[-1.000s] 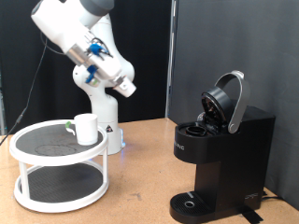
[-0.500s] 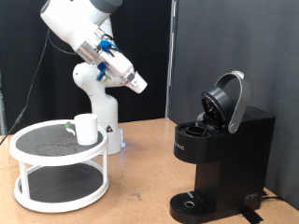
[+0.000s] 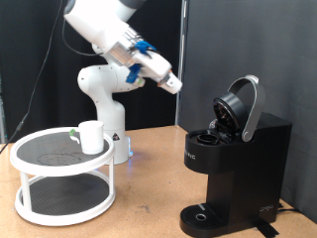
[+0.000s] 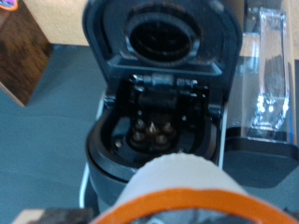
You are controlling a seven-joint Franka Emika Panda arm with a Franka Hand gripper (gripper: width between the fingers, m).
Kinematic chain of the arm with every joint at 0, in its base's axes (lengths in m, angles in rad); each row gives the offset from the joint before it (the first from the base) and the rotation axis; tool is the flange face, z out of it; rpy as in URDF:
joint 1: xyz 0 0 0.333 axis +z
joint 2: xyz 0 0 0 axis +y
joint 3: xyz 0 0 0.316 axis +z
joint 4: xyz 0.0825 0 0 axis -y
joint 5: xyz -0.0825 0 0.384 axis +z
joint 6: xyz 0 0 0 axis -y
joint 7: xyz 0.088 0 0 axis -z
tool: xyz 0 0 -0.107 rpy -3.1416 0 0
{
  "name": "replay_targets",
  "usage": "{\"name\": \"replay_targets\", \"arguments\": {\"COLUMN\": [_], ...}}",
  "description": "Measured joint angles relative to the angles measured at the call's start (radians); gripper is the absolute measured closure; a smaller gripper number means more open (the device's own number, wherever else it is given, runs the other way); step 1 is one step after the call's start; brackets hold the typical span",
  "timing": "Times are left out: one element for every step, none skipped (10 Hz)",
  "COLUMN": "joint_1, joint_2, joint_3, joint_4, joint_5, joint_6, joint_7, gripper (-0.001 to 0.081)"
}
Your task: Make a cup of coffee with the keurig machine
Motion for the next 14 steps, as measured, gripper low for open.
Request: {"name": "replay_targets", "arguments": {"joint_1": [0.008, 0.011, 0.013, 0.013, 0.013, 0.013, 0.013, 0.013, 0.013, 0.014, 0.014, 0.014, 0.015, 0.015], "joint_2": [0.014, 0.021, 0.026, 0.028, 0.028, 0.028, 0.030, 0.036, 0.048, 0.067, 0.086, 0.104, 0.121, 0.134], "joint_3": [0.012, 0.022, 0.031, 0.041, 0.049, 0.048, 0.048, 0.055, 0.071, 0.090, 0.107, 0.124, 0.138, 0.151], "joint_4": [0.014, 0.020, 0.024, 0.024, 0.024, 0.023, 0.023, 0.023, 0.023, 0.023, 0.025, 0.025, 0.025, 0.024], "joint_5": [0.002, 0.006, 0.010, 0.010, 0.010, 0.010, 0.010, 0.002, -0.010, -0.025, -0.034, -0.037, -0.037, -0.037], "joint_6": [-0.005, -0.005, -0.001, 0.013, 0.030, 0.028, 0.028, 0.038, 0.059, 0.079, 0.092, 0.110, 0.127, 0.145], "joint_7": [0.010, 0.012, 0.014, 0.016, 0.021, 0.020, 0.021, 0.031, 0.046, 0.061, 0.069, 0.069, 0.069, 0.069], "gripper": [0.0467, 0.0467, 0.0467, 0.0467, 0.0467, 0.0467, 0.0467, 0.0467, 0.0467, 0.0467, 0.0467, 0.0467, 0.0467, 0.0467]}}
